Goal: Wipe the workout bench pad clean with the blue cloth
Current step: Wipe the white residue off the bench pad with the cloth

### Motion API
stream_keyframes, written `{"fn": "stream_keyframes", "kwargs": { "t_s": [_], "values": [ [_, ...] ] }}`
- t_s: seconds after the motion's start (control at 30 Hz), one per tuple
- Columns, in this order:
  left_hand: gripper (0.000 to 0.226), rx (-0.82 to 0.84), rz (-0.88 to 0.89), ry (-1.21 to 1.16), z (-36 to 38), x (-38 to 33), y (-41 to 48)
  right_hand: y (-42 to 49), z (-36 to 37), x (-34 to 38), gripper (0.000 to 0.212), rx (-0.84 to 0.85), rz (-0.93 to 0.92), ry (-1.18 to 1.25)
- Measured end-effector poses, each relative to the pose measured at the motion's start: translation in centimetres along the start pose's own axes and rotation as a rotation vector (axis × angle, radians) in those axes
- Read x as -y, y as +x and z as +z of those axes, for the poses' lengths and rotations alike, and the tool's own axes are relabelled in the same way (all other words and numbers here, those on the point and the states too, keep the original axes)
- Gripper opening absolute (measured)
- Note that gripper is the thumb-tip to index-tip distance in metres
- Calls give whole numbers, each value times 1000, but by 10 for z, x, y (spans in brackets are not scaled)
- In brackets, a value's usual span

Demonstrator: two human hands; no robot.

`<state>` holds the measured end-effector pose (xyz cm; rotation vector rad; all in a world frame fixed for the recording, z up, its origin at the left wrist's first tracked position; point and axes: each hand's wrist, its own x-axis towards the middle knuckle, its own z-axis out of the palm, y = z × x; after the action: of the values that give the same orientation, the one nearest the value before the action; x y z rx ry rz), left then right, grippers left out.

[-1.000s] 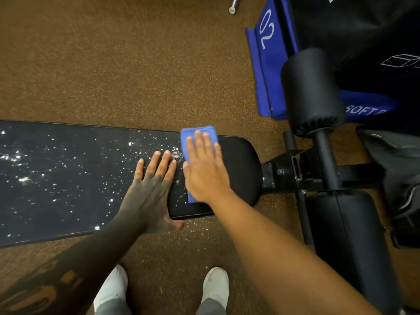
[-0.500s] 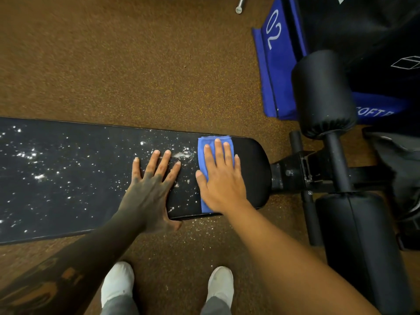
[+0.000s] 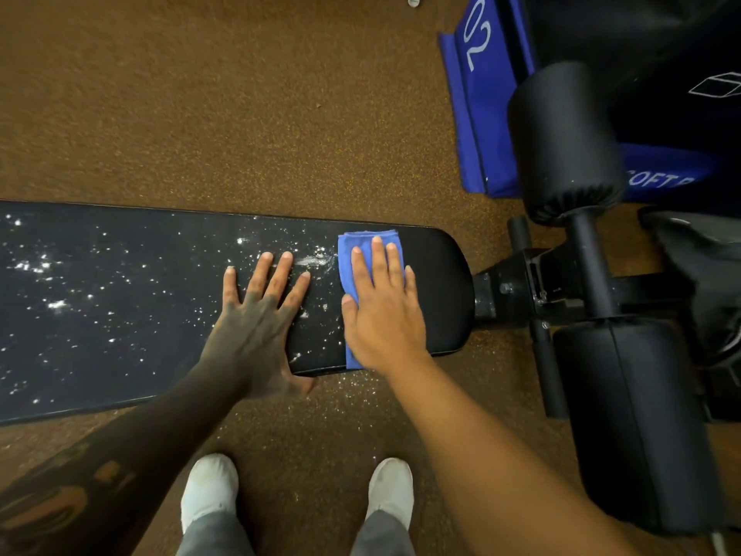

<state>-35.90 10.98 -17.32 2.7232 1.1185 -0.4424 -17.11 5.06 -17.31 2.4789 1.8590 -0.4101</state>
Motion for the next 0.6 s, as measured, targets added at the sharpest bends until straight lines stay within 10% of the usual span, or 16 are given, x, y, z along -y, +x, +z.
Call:
{"fn": "stream_keyframes", "kwargs": {
  "t_s": [0.2, 0.4, 0.6],
  "values": [
    [147, -14, 11, -7, 0, 0, -1, -41, 14, 6, 67, 3, -125, -24],
    [152, 2, 3, 5, 1, 2, -1, -35, 12, -3, 67, -49, 167, 18],
    [152, 5, 6, 5, 0, 3, -1, -43, 11, -24, 67, -26, -29, -25]
  ]
}}
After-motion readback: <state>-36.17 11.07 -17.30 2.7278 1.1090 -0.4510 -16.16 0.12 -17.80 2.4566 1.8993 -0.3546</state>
